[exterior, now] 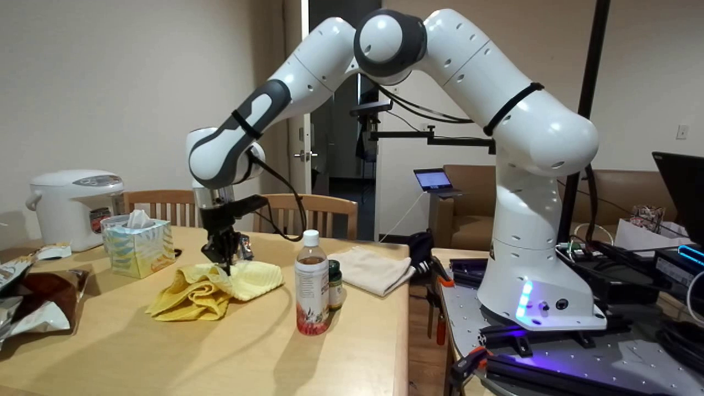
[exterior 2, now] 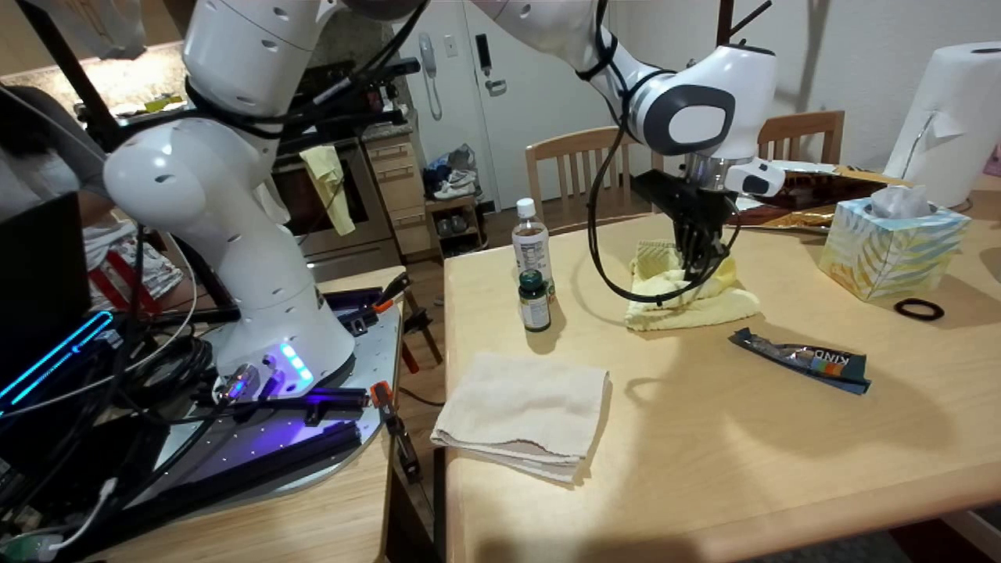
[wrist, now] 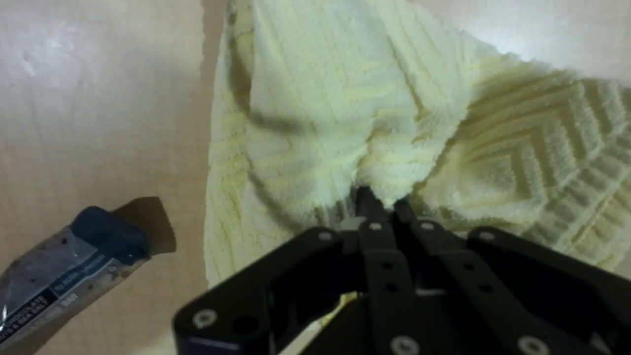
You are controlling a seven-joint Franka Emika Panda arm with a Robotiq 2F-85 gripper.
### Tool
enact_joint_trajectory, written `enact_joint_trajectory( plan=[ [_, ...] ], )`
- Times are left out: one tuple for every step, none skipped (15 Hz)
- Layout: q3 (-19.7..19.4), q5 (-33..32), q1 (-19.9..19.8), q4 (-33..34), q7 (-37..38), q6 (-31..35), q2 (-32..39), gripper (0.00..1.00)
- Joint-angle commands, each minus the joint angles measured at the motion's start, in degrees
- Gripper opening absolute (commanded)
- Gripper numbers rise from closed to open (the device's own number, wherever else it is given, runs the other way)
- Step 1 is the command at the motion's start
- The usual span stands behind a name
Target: Use the cloth and wipe the table
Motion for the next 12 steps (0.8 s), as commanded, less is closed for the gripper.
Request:
enact_joint_trajectory(
  plan=[
    [-0.2, 1.8, -2.2, -3.9, -0.1, 1.6, -1.5, 0.03],
    [-0.3, 2.1, -2.7, -4.4, 0.0, 1.7, -1.6, 0.03],
    [-0.4, 2.6, -3.3, -5.1, 0.0, 1.9, -1.8, 0.03],
    [-0.5, 3.1, -3.9, -5.8, 0.0, 2.0, -2.1, 0.03],
    [-0.8, 3.6, -4.4, -6.5, 0.1, 2.1, -2.5, 0.03],
    [-0.9, 4.2, -5.0, -6.9, 0.1, 2.1, -2.8, 0.03],
    [-1.0, 5.0, -5.9, -7.4, -0.1, 2.1, -3.2, 0.03],
    [-0.8, 6.0, -6.7, -7.7, -0.4, 2.4, -3.5, 0.03],
    [-0.7, 7.2, -7.6, -8.0, -0.7, 3.0, -4.0, 0.03],
    [-0.4, 8.5, -8.6, -7.9, -1.2, 3.3, -4.1, 0.03],
    [-0.5, 9.6, -9.2, -7.7, -1.0, 3.9, -4.3, 0.03],
    [-0.5, 10.4, -9.8, -7.5, -1.0, 4.3, -4.4, 0.03]
  ],
)
